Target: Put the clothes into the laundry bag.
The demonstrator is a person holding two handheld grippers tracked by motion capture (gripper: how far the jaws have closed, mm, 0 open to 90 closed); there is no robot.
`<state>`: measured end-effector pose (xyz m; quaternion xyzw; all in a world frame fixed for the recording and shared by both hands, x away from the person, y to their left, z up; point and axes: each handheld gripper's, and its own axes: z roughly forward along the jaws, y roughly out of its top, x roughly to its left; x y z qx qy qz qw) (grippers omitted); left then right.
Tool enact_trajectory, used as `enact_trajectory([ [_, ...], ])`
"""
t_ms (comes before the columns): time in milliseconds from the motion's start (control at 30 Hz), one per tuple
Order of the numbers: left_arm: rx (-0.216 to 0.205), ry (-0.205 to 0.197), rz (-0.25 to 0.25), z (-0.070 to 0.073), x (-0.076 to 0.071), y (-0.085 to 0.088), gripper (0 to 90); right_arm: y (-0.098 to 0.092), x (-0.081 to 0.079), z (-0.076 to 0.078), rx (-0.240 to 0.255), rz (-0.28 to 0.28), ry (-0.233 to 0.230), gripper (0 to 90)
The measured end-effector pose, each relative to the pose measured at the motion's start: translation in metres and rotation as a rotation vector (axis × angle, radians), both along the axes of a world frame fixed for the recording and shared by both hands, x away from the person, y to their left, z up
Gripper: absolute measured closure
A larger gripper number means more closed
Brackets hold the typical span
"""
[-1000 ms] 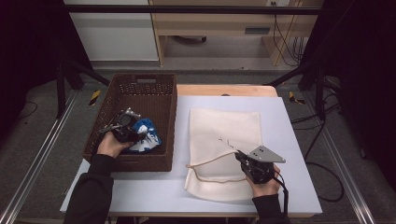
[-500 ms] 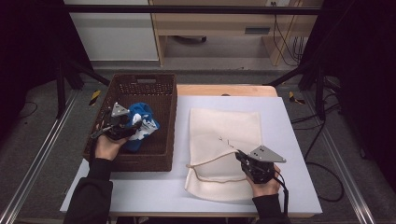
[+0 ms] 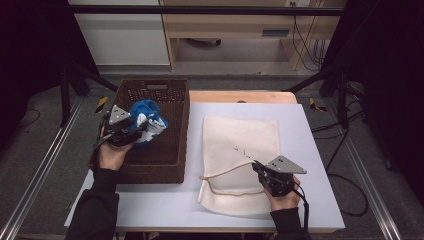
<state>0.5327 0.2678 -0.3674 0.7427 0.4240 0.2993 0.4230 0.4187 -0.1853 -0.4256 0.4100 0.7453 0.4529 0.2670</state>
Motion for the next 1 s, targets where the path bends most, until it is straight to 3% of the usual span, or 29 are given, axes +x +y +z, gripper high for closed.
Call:
enact_trajectory([
  [400,-0.085,-0.115,-0.001,0.041,-0.033,-0.006,60.0,0.001,0.000,0.000,-0.001,0.001,0.000,87.8],
  [433,-0.093,-0.138,-0.008,0.046,-0.043,-0.010,59.9,0.001,0.000,0.000,-0.001,0.000,-0.001,87.8],
  [600,-0.114,-0.171,-0.027,0.057,-0.061,-0.018,59.8,0.001,0.000,0.001,-0.001,0.000,-0.002,87.8],
  [633,-0.139,-0.181,-0.036,0.061,-0.069,-0.022,59.8,0.001,0.000,0.001,0.000,-0.001,-0.002,87.8],
  [867,-0.134,-0.219,-0.070,0.077,-0.092,-0.042,59.8,0.001,-0.001,0.001,0.000,-0.002,-0.004,87.8],
  [1000,-0.136,-0.219,-0.095,0.081,-0.099,-0.049,59.8,0.001,0.000,0.001,0.001,-0.002,-0.004,87.8],
])
